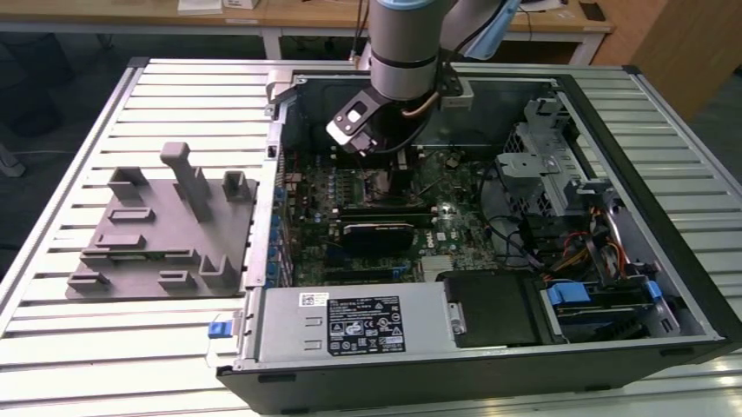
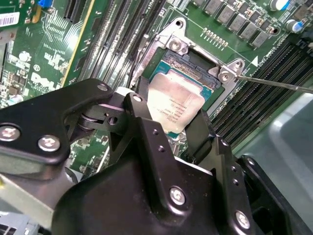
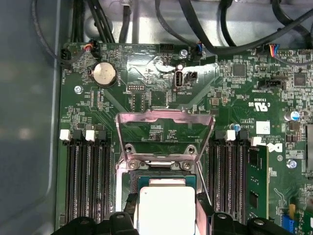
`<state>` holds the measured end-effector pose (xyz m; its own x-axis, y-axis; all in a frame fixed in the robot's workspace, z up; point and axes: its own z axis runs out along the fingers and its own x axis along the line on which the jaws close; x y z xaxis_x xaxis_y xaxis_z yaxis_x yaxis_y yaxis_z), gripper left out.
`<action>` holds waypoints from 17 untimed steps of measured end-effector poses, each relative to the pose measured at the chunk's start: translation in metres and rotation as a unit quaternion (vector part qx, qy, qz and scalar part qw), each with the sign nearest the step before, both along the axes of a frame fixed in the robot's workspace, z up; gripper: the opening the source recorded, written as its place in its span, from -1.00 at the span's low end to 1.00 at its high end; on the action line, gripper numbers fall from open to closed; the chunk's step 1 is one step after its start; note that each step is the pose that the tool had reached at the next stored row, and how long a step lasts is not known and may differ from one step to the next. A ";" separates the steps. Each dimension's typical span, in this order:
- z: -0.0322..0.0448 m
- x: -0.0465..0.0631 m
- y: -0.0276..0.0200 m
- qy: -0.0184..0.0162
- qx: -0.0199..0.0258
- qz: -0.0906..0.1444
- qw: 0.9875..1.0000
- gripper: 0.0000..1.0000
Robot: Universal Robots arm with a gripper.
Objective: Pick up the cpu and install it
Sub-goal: 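Place the cpu into insertion slot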
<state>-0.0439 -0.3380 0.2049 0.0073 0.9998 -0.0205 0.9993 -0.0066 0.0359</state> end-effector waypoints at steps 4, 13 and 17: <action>-0.0023 -0.001 0.0007 0.000 0.000 -0.004 1.000 0.08; -0.0062 -0.002 0.0021 0.000 0.000 -0.008 1.000 0.08; -0.0075 -0.002 0.0022 0.000 0.000 -0.009 1.000 0.08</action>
<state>-0.0459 -0.3358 0.1974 0.0254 0.9995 -0.0201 0.9990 -0.0247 0.0361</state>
